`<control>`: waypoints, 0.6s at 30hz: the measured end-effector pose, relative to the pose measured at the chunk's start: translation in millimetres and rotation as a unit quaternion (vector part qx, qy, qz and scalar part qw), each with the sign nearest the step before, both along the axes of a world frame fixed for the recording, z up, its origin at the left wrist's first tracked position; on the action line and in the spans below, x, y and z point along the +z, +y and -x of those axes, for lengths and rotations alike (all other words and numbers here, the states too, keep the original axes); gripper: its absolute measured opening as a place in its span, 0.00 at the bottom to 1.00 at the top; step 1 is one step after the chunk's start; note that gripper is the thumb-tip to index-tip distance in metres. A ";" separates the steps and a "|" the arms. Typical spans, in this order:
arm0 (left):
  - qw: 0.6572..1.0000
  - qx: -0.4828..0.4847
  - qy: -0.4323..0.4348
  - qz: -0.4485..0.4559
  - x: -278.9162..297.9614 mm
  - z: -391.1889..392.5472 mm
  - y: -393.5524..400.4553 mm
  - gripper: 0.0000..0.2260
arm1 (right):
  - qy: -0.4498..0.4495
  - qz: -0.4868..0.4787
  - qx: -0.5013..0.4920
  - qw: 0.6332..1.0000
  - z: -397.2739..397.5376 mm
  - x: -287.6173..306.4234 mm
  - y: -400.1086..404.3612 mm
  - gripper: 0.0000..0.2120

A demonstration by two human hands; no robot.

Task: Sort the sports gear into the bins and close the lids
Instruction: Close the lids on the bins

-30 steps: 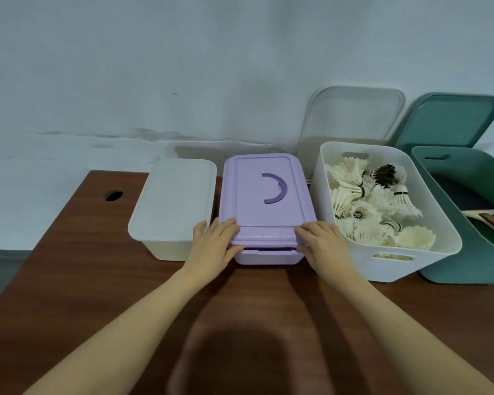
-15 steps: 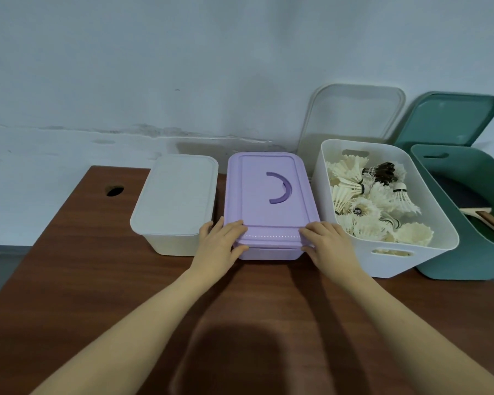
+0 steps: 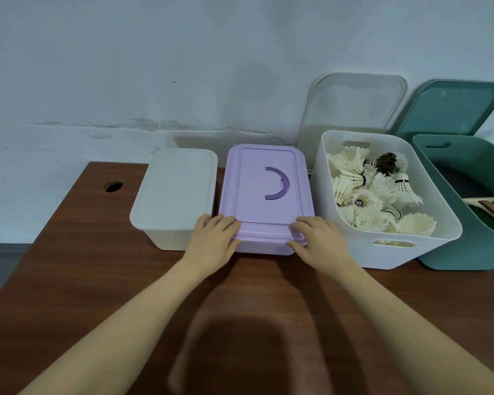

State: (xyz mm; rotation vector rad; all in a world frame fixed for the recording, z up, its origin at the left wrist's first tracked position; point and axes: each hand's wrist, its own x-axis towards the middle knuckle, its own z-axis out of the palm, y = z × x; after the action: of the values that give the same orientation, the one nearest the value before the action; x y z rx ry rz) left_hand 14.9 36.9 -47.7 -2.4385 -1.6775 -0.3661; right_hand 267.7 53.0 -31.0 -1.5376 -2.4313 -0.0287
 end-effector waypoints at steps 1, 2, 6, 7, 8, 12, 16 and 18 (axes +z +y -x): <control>1.000 0.003 -0.002 0.012 3.8 0.3 1.2 0.15 | 0.002 0.005 -0.010 1.000 2.8 1.4 1.4 0.15; 0.999 0.011 -0.006 0.036 7.5 -1.1 2.9 0.16 | 0.001 0.011 -0.018 1.000 5.4 2.7 4.6 0.17; 0.993 0.055 0.019 0.104 16.9 -12.9 28.1 0.24 | -0.009 0.064 -0.049 0.997 14.9 4.3 25.0 0.21; 0.991 0.068 0.027 0.115 17.4 -15.7 36.7 0.24 | -0.018 0.082 -0.060 0.995 16.3 3.6 30.5 0.22; 0.988 0.080 0.033 0.131 18.2 -17.7 44.5 0.24 | -0.032 0.095 -0.067 0.993 17.6 2.6 35.9 0.23; 0.983 0.099 0.033 0.148 12.2 -17.5 58.4 0.24 | -0.059 0.108 -0.082 0.989 22.5 -3.1 50.2 0.24; 0.985 0.106 0.010 0.138 9.7 -21.7 57.7 0.24 | -0.060 0.103 -0.083 0.989 25.4 0.5 53.4 0.22; 0.984 0.107 0.008 0.144 13.6 -22.2 62.2 0.24 | -0.097 0.096 -0.077 0.988 25.4 5.7 55.8 0.21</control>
State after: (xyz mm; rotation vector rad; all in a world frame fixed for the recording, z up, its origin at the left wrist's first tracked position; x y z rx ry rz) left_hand 37.1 99.1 -34.1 -2.4037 -2.0893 -0.0781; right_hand 242.3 108.8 -25.3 -1.8875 -2.5172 0.0299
